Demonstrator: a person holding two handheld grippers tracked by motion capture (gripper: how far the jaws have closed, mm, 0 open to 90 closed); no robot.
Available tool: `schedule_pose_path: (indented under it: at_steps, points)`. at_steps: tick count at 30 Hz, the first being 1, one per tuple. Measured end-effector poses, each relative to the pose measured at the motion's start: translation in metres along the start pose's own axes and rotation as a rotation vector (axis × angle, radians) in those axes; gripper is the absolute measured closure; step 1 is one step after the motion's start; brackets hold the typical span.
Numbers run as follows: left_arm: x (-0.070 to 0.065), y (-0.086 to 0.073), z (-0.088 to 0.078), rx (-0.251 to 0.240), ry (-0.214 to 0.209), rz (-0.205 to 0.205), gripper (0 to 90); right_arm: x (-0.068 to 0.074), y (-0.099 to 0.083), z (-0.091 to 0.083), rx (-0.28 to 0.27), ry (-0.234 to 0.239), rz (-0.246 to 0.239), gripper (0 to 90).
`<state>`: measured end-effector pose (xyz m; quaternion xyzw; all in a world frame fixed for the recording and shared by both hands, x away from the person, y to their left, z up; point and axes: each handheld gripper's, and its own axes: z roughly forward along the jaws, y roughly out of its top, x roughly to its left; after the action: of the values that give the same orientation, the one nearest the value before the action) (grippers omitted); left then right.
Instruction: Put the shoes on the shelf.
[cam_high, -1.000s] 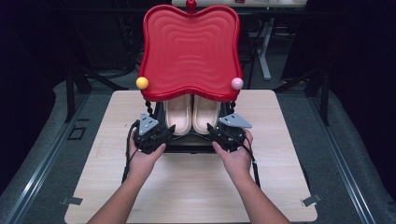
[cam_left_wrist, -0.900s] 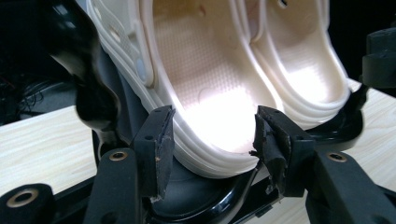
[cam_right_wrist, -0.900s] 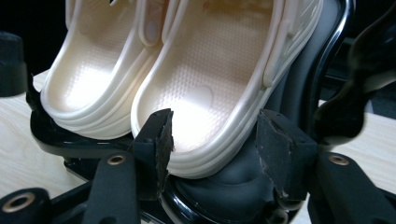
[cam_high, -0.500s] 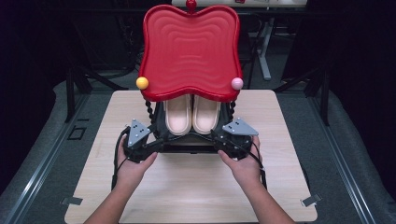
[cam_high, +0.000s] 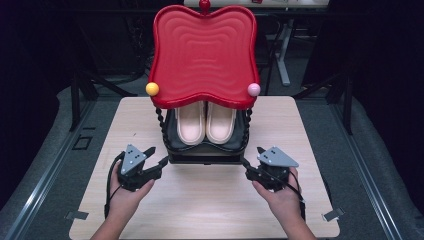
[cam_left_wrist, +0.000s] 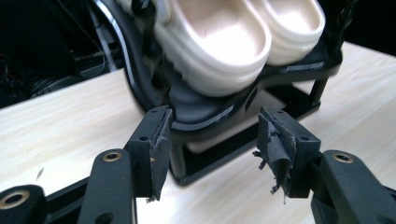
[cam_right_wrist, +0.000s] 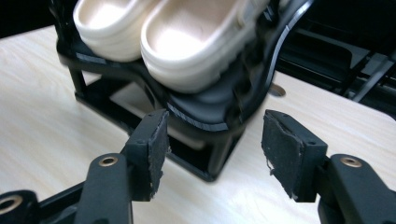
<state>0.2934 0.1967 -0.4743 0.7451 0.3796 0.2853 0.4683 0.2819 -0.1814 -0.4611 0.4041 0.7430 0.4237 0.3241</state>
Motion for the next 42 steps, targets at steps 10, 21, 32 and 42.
schedule_pose_path:
  at_steps: [10,21,32,42]
  points:
    - [0.011,-0.036,-0.022,0.03,0.034,-0.042,43.5,-0.012,-0.042,-0.021,0.029,-0.033,0.026,39.9]
    - [0.018,-0.067,-0.023,0.059,0.065,-0.067,43.2,-0.012,-0.07,-0.017,0.039,-0.051,0.026,39.8]
    - [0.012,-0.089,-0.006,0.149,0.048,0.002,43.2,-0.014,-0.095,-0.003,0.087,-0.053,0.044,40.2]
    - [0.007,-0.096,0.002,0.156,0.005,-0.041,43.3,-0.01,-0.103,0.006,0.09,-0.022,0.046,40.2]
